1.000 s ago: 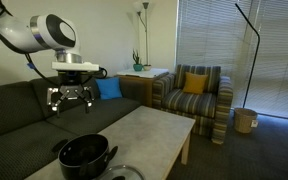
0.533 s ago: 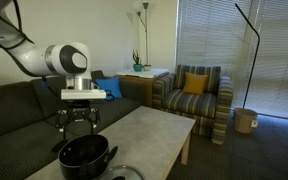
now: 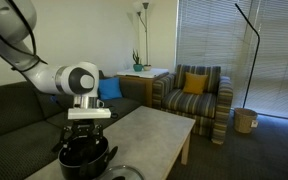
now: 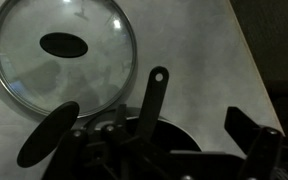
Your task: Remove the black spoon from the pot and put it on the table
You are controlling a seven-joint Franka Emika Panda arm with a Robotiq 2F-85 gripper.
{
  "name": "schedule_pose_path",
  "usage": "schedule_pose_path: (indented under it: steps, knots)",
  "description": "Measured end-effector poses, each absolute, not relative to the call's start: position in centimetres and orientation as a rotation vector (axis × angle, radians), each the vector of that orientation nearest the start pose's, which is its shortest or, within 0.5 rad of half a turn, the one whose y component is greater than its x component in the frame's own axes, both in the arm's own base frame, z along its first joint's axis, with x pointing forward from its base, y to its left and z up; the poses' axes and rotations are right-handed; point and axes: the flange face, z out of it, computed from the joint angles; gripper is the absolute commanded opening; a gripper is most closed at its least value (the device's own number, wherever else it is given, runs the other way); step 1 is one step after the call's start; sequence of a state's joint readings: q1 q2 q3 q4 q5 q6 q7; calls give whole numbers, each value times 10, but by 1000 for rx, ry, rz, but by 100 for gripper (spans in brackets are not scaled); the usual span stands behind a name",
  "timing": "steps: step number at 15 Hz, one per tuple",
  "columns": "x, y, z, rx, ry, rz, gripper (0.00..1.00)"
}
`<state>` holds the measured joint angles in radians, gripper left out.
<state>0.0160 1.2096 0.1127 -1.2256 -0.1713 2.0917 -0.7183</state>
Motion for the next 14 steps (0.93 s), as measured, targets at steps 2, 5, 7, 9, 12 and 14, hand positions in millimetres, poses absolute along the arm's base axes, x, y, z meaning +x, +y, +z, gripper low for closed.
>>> schedule_pose_path:
  steps: [2,5,7,9,12,14]
  knots:
    - [684,65,3,-2720,-1318,490,100]
    - [682,72,1,-2726,-1315,502,100]
    - [678,77,-9,-2713,-1314,536,100]
    - [673,76,-27,-2695,-1294,592,100]
    - [669,67,-59,-2685,-1247,657,100]
    - [669,61,-77,-2686,-1218,662,100]
